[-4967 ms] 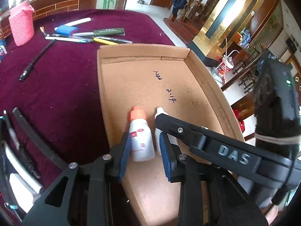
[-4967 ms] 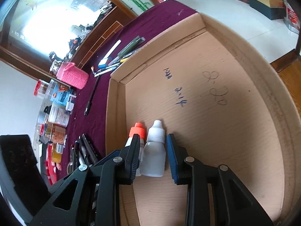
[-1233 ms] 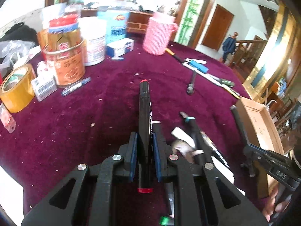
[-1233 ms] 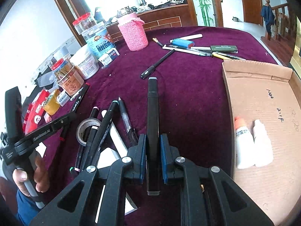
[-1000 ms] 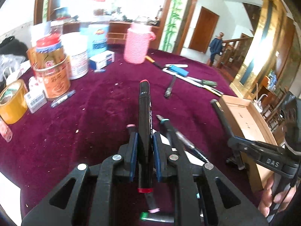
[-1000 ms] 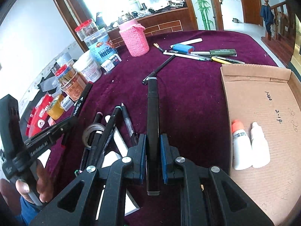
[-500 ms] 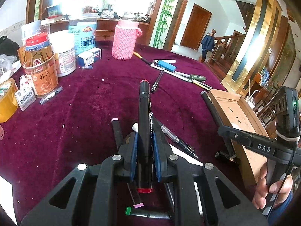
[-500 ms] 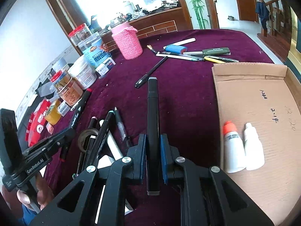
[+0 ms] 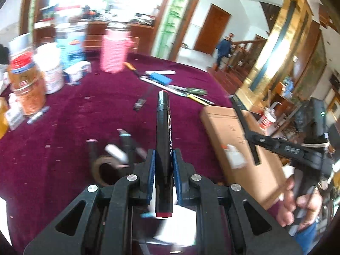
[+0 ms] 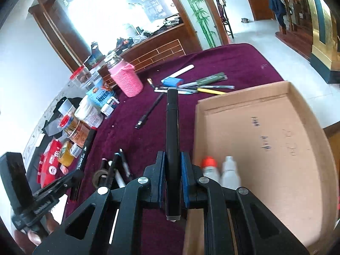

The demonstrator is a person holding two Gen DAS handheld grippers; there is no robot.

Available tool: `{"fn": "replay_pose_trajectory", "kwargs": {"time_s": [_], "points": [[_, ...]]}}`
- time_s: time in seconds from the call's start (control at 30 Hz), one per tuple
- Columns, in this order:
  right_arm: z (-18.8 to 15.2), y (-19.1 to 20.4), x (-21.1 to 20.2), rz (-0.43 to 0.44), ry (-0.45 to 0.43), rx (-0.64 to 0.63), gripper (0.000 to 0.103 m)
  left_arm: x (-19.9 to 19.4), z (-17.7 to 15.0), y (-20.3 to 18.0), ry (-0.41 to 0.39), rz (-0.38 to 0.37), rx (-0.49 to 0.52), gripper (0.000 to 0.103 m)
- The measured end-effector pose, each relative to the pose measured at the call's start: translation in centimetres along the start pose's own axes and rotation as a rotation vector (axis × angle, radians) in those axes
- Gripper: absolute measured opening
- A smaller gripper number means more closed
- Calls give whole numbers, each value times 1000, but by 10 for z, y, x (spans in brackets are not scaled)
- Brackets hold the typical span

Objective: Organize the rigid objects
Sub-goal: 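Carry both held markers over the cardboard box with both tools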

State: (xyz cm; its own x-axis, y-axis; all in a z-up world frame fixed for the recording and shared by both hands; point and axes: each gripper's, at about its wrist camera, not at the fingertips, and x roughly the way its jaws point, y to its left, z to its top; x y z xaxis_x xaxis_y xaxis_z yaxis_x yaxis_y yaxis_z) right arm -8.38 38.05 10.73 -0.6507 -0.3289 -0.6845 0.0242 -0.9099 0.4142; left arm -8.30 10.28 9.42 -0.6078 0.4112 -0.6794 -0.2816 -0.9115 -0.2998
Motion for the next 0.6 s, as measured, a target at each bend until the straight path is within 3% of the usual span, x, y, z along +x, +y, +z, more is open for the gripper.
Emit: {"fn": "replay_pose_trajectory", "kwargs": {"time_s": [0.2,0.37,0.6], "points": [[-5,-46,-5,-10,9,48,13,28,2,-56,90,-75,24,13],[2,-73,-10,-124,-12,70,13,62,2,-102,169,-143,21,13],[3,-113,-4,-141,36,190,13,109,-8,-152,268,-197,-5,13]]}}
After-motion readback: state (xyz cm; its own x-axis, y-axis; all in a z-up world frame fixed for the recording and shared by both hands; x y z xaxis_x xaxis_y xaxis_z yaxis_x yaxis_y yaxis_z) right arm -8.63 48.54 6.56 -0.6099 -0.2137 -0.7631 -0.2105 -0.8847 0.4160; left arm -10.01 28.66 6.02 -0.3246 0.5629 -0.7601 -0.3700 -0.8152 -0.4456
